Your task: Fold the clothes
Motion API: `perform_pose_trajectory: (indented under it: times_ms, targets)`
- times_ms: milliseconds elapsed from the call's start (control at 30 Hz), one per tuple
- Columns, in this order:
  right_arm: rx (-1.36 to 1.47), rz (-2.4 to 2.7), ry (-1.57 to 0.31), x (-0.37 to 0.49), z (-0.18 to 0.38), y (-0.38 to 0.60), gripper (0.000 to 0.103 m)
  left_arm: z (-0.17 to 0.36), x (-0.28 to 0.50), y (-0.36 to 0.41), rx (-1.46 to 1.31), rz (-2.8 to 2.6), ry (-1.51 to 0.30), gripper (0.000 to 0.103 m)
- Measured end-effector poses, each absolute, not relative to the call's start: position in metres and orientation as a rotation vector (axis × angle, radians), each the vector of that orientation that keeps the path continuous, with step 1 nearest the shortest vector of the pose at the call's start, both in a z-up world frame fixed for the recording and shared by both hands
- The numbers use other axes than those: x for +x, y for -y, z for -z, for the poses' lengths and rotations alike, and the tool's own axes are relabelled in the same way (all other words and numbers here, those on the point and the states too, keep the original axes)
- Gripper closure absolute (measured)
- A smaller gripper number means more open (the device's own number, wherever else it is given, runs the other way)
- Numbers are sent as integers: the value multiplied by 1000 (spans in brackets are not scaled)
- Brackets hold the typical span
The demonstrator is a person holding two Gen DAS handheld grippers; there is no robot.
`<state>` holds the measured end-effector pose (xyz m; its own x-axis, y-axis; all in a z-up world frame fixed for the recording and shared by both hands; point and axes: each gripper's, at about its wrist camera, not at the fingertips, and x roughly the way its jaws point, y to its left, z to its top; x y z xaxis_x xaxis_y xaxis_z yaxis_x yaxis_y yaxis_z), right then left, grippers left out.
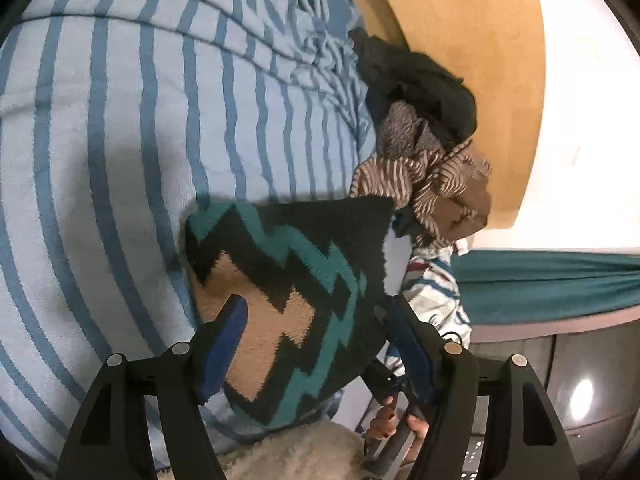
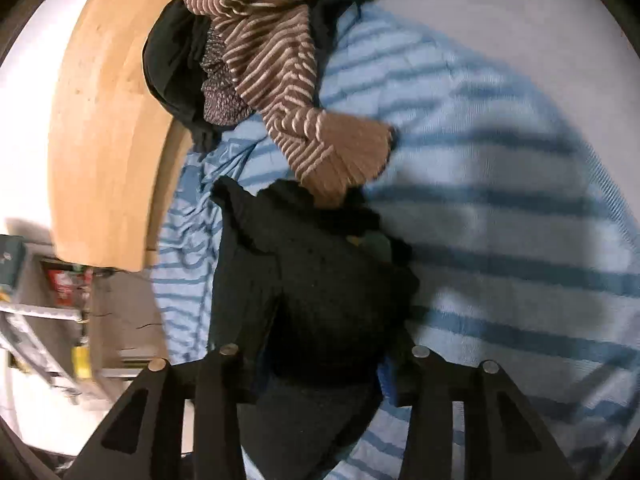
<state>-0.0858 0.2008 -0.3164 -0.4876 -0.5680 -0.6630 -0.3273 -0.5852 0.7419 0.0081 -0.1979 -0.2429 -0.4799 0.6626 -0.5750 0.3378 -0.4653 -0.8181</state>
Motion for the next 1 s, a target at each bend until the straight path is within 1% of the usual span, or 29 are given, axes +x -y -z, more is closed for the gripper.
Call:
perform_pose_trajectory:
  times_ms: [100, 133, 167, 200, 233, 267, 333, 367, 400, 433, 467, 500, 567, 633, 667, 700, 733, 800, 833, 867, 900, 1000]
  targets:
    - [1459, 2228, 1244, -87, 309, -194, 55, 237, -4, 176, -1469, -2065, 1366, 30]
    - [1456, 2227, 1214, -89, 306, -191, 52, 232, -9, 166, -1472, -2083, 1311, 31]
    - [1466, 2229, 1179, -92, 303, -188, 47, 225, -17, 155, -1487, -2123, 1238, 31]
    - [1494, 2233, 1143, -94, 300, -187, 46, 219, -26, 144, -1505, -2164, 1158, 38]
    - [1516, 2240, 1124, -94, 296, -189, 43, 211, -39, 128, -1550, -2226, 1015, 56]
    - [1531, 2250, 1117, -91, 292, -193, 34, 204, -51, 113, -1587, -2277, 877, 63]
    - [1550, 2353, 1142, -73, 279, -209, 21, 198, -71, 92, -1577, -2275, 743, 83]
    - [1531, 2416, 1172, -61, 272, -218, 21, 196, -79, 83, -1583, -2264, 695, 86]
    - [1500, 2474, 1207, -48, 265, -226, 24, 194, -89, 73, -1594, -2264, 633, 86]
    - [1441, 2508, 1231, -35, 258, -230, 37, 193, -96, 66, -1597, -2278, 594, 86]
    - [1369, 2520, 1231, -24, 250, -229, 55, 195, -102, 62, -1601, -2285, 561, 86]
    - [1320, 2512, 1202, -18, 244, -223, 62, 196, -108, 57, -1607, -2291, 531, 86]
    - [1312, 2452, 1096, -26, 241, -204, 64, 209, -120, 55, -1641, -2281, 508, 86]
    - [1398, 2434, 1092, -48, 256, -192, 64, 228, -135, 54, -1697, -2274, 501, 86]
    - [1441, 2423, 1090, -59, 263, -187, 64, 244, -141, 60, -1731, -2238, 547, 86]
    - [1484, 2413, 1087, -70, 270, -181, 64, 258, -143, 66, -1752, -2213, 607, 91]
    - [1533, 2398, 1098, -80, 281, -178, 64, 271, -145, 73, -1771, -2188, 667, 100]
    - [1644, 2357, 1156, -99, 311, -180, 62, 290, -147, 83, -1749, -2153, 768, 100]
    - [1672, 2332, 1206, -105, 323, -182, 61, 293, -148, 85, -1733, -2149, 783, 100]
    - [1661, 2307, 1270, -106, 329, -186, 60, 291, -148, 83, -1730, -2157, 759, 100]
    - [1653, 2300, 1289, -106, 331, -188, 60, 290, -149, 80, -1732, -2164, 736, 100]
    - [1644, 2317, 1273, -103, 330, -188, 60, 287, -152, 73, -1738, -2185, 665, 100]
